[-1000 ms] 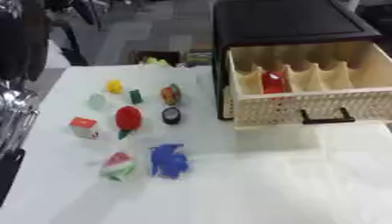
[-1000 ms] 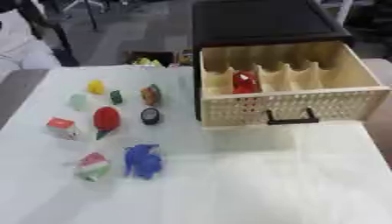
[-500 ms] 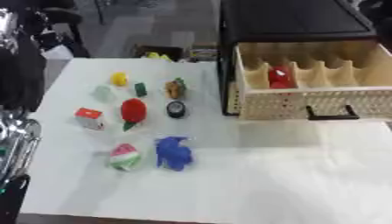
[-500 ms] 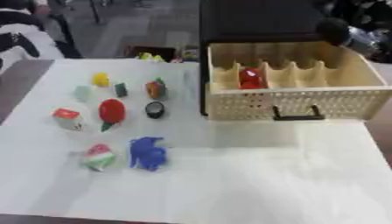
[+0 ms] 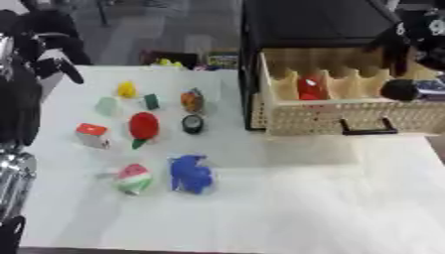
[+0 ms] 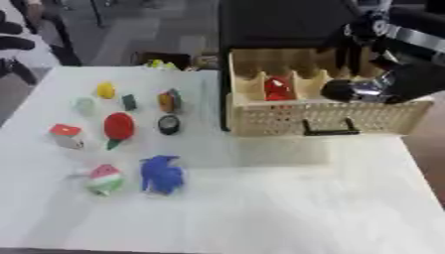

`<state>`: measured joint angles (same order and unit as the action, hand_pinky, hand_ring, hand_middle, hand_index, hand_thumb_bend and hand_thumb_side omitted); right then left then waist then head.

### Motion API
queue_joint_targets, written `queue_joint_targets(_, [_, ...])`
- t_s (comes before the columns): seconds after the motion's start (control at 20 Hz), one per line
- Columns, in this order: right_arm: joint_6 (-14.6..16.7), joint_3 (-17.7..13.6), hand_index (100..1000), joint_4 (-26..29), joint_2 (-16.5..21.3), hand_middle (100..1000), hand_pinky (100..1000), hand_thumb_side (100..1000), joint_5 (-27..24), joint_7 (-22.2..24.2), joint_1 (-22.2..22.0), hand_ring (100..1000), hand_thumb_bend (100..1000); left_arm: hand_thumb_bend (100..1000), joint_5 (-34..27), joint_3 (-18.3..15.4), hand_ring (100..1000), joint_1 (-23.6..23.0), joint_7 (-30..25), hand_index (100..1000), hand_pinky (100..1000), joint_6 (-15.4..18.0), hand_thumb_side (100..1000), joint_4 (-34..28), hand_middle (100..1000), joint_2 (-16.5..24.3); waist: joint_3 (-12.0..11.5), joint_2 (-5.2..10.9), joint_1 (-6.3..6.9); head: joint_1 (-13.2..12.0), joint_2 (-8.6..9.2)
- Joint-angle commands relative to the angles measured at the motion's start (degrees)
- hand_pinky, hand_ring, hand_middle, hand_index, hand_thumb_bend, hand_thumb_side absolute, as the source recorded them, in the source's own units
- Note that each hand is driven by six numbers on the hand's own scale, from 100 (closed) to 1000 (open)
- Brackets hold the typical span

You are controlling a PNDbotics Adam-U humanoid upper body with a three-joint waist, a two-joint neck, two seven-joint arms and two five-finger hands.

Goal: Pick up objects from table and place into drawer.

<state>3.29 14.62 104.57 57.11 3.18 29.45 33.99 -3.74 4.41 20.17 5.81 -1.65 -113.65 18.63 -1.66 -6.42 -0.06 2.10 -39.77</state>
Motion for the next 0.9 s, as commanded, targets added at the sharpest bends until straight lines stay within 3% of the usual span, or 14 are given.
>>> queue_joint_targets(0.05, [-0.48,0.77,815,-0.17,1.53,548,100,752,-0.89,2.91,1.71,501,598,100,0.46,-0.21,656,0.47,-0.53,772,385,-0.30,1000,-0.94,649,0.13,-0.07,0.35,-0.22,0.99,-0.16])
queue_joint_targets(0.45, [-2.53,2.32,816,-0.88,1.23,550,100,673,-2.33,6.90,2.13,503,589,100,0.93,-0.11,656,0.70,-1.32,770,384,-1.12,1000,-0.94,648,-0.68,0.31,-0.80,-1.06,4.70,0.75])
queue_joint_targets(0.9, [-5.80,2.61,805,2.00,3.01,549,100,557,-6.09,10.45,-1.29,472,561,100,1.56,-0.19,656,0.30,-1.75,767,383,-1.63,1000,-0.94,647,-0.73,1.18,-1.17,-1.60,5.08,1.85])
